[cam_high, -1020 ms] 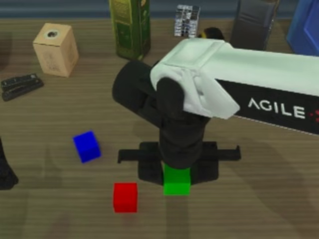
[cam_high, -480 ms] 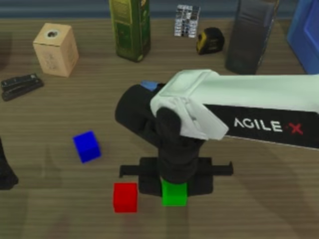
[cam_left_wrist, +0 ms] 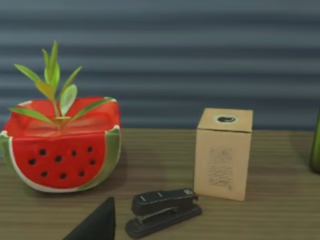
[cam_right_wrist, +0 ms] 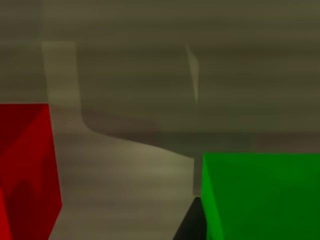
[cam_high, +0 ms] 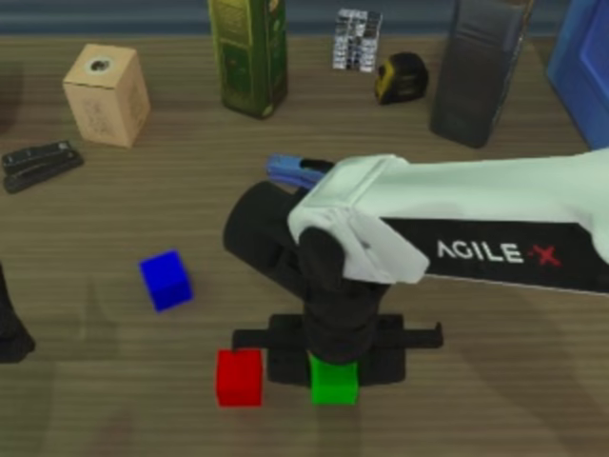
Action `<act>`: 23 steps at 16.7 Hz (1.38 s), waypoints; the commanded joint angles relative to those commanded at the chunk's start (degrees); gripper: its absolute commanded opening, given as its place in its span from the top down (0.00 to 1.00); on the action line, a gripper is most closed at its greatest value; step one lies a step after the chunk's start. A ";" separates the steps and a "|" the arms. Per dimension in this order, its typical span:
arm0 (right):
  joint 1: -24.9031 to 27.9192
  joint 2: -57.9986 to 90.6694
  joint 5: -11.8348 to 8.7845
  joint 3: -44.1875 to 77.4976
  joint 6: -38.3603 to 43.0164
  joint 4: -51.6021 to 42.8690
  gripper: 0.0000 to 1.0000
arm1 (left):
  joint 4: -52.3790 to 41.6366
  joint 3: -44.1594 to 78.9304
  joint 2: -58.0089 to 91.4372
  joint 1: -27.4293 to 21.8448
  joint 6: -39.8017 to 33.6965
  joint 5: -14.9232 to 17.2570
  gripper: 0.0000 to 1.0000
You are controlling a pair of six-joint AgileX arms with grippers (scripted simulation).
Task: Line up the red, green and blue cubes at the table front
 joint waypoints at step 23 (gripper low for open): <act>0.07 -0.24 0.00 0.86 0.01 -1.01 0.00 | 0.00 0.00 0.00 0.00 0.00 0.00 0.00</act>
